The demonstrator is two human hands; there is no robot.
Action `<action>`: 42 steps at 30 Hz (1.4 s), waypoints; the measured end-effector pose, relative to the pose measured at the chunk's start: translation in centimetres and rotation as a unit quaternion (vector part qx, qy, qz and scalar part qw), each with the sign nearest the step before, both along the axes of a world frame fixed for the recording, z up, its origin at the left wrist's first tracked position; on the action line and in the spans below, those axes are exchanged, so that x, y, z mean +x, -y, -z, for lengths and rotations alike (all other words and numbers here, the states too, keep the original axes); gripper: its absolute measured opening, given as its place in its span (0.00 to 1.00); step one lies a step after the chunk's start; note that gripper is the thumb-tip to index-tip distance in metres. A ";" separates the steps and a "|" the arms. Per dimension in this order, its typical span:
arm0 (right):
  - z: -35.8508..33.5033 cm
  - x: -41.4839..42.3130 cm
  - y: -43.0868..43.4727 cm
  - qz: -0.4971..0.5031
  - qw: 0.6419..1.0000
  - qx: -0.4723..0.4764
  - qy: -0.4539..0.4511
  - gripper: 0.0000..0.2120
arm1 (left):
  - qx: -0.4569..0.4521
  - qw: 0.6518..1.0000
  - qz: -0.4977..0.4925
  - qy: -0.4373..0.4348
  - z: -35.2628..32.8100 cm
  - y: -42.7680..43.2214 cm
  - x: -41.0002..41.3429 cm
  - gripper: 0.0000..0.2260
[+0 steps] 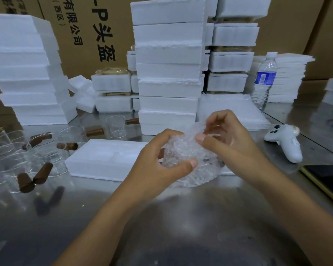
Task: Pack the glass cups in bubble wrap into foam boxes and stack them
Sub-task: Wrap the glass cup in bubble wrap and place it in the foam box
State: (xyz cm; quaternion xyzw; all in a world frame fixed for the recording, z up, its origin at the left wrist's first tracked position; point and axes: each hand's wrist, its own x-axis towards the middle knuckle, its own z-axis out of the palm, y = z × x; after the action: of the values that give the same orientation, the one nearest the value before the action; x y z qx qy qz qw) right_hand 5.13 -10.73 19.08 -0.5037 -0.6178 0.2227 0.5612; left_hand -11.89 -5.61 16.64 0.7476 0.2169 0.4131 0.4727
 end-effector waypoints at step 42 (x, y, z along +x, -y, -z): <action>0.7 0.5 -0.8 -0.015 0.987 -0.028 -0.159 0.08 | -0.147 0.973 0.025 0.174 -0.1 -1.7 -0.3 0.21</action>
State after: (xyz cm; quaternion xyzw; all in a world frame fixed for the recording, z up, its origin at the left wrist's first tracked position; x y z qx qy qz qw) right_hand 5.59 -9.93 18.35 -0.4682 -0.5220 0.3253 0.6343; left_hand -12.18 -3.91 16.74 0.5919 0.1703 0.4886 0.6180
